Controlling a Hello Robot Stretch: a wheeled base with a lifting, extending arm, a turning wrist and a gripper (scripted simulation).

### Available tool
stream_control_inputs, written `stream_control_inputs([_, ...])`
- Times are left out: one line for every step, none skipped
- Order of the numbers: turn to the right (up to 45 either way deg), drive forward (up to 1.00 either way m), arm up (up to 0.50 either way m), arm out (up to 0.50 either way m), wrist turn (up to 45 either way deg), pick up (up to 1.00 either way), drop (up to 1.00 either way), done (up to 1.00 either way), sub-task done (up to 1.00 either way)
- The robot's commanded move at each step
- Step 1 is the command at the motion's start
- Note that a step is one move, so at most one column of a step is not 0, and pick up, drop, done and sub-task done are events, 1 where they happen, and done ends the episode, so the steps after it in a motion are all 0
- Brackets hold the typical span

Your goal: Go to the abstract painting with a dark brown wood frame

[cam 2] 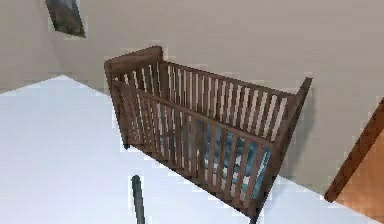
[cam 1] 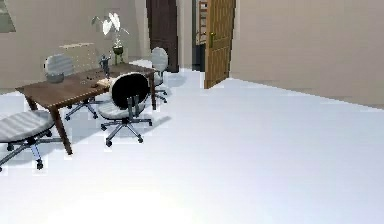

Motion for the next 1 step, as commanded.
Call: stream_control_inputs([0.0, 1.0, 0.0, 0.0, 0.0, 0.0, 0.0, 0.0, 0.0])
